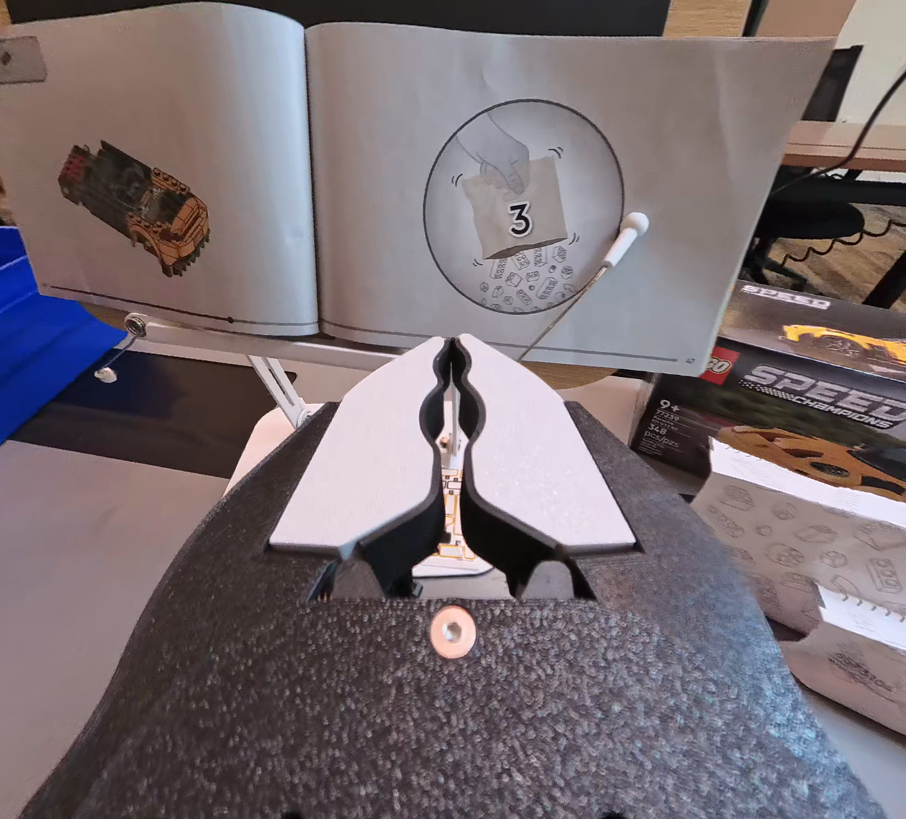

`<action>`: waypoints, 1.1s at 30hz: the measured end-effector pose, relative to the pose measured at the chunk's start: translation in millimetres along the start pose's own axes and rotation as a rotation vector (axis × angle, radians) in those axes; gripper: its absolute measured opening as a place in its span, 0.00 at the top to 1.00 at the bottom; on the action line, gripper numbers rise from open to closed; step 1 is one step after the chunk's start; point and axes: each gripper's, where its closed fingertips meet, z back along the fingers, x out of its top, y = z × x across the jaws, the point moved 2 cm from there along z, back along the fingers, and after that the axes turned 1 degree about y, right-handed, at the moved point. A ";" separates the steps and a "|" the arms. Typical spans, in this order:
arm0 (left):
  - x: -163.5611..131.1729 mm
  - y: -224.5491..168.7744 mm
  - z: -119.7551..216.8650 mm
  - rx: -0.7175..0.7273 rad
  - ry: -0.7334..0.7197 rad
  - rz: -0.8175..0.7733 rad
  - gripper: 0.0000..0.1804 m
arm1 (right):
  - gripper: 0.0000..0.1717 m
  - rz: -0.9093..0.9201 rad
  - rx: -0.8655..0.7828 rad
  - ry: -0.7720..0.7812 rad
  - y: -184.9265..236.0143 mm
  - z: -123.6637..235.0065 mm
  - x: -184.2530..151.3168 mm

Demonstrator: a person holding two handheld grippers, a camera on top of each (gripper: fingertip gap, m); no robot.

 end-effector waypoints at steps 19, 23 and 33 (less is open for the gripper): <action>9.9 3.2 6.6 0.025 -0.056 -0.016 1.00 | 1.00 0.167 0.266 -0.069 29.5 55.0 3.5; 13.2 4.8 10.0 0.004 -0.069 0.001 1.00 | 0.93 0.196 0.661 -0.082 53.1 121.6 -14.3; 5.9 -28.6 0.3 -0.215 -0.053 -0.035 1.00 | 0.77 -0.011 1.223 0.024 71.9 232.7 -74.7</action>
